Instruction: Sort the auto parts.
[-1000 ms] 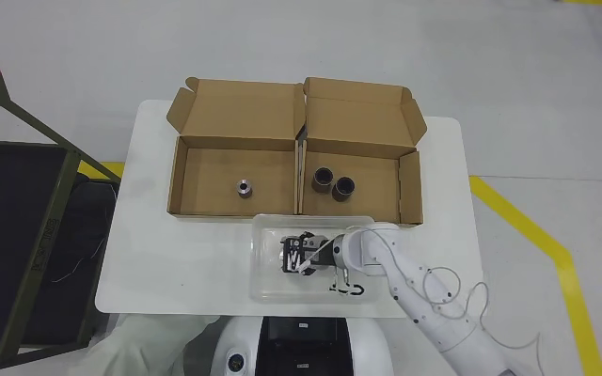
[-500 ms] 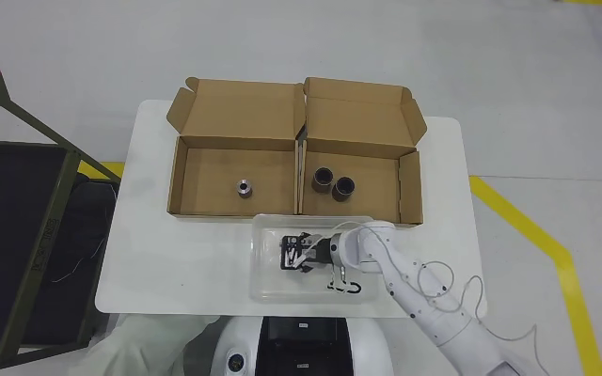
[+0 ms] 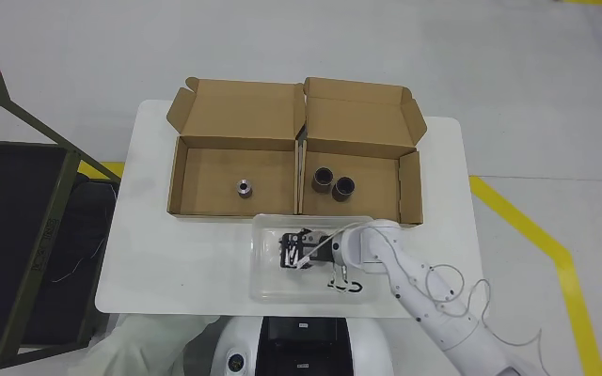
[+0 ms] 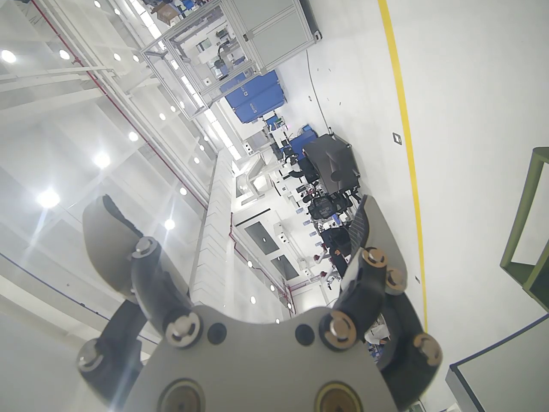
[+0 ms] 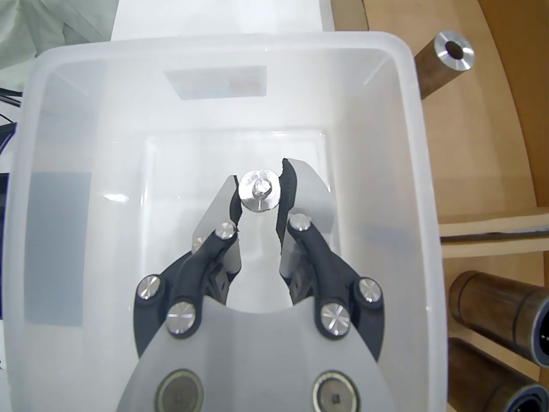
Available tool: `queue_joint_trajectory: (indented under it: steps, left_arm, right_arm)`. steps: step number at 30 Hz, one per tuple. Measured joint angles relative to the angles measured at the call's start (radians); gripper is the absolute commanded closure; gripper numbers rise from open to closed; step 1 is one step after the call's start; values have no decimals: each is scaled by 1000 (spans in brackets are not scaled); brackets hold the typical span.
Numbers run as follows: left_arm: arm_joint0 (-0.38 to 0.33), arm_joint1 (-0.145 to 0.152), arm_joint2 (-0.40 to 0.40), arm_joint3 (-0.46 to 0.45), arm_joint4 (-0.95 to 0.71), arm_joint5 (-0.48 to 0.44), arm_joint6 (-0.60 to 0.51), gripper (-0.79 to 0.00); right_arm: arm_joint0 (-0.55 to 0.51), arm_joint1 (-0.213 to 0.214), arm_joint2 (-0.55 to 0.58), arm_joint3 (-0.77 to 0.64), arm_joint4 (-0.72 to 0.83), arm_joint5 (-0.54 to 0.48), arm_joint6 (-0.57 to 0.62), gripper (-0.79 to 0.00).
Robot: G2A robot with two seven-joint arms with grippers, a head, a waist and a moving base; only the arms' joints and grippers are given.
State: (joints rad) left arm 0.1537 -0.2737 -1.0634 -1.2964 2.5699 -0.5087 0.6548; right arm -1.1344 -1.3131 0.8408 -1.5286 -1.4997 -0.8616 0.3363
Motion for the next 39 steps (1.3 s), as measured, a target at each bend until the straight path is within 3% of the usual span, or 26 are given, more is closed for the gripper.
queue_joint_trajectory:
  steps: [10,39]
  left_arm:
    - [0,0,0,0,0,0,0,-785]
    - [0,0,0,0,0,0,0,-785]
  right_arm:
    - [-33,21,72,-96,44,21,-57,0]
    - [-162,84,264,-363,-138,171,-721,0]
